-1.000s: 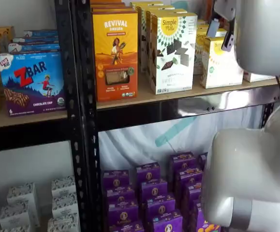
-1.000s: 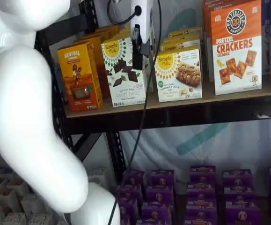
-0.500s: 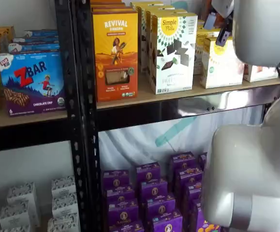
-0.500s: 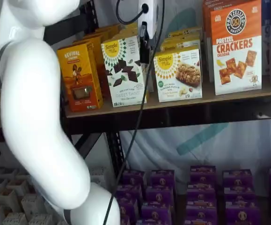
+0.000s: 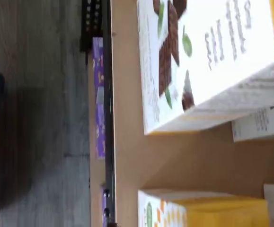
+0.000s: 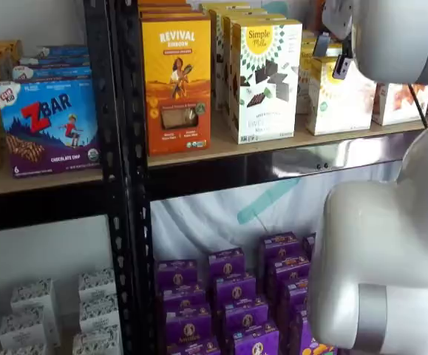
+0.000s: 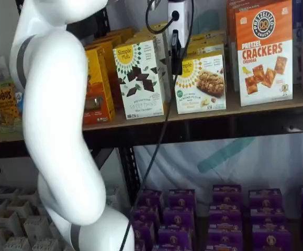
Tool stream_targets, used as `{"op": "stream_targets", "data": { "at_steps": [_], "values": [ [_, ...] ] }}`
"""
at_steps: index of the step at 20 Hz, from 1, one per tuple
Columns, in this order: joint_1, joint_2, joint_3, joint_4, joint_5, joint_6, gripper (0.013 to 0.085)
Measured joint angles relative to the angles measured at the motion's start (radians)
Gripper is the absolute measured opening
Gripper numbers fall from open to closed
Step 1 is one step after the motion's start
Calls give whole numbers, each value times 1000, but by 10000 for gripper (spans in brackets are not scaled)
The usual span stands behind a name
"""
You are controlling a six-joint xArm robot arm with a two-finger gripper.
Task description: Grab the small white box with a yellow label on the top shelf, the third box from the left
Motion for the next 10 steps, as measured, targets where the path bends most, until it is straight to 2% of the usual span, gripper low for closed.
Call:
{"op": "stream_targets", "data": {
  "at_steps": [7,10],
  "values": [
    [13,83,-95,-63,79,5,850],
    [18,96,-108,-82,87,7,850]
  ]
}}
